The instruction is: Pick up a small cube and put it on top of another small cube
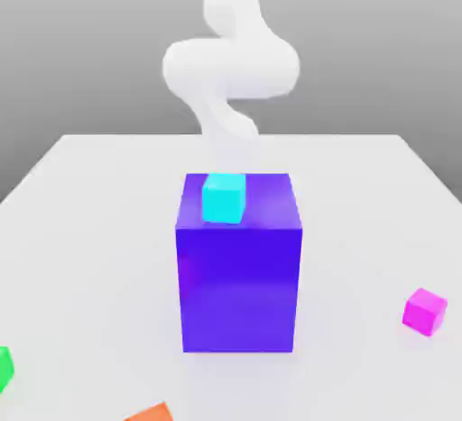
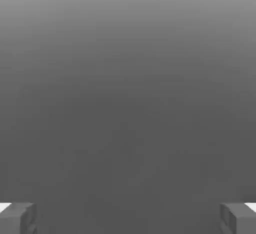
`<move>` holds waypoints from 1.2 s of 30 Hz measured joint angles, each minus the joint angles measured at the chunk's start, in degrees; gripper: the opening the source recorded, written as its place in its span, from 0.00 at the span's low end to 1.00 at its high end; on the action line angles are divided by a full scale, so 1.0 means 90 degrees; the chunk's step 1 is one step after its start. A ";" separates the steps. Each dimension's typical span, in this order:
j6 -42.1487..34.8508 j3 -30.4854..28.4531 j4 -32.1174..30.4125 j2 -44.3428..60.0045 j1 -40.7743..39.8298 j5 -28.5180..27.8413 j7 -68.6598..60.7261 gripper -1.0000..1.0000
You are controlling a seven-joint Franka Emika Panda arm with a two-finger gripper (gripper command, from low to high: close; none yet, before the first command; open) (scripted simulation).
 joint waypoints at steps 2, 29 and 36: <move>0.0235 0.0191 -0.0143 0.0487 0.0169 0.0027 -0.0034 0.50; 0.3460 0.1205 -0.1407 0.6789 0.2936 -0.1981 0.1291 0.50; 0.3687 0.0959 -0.1343 0.7073 0.3149 -0.2148 0.1425 0.00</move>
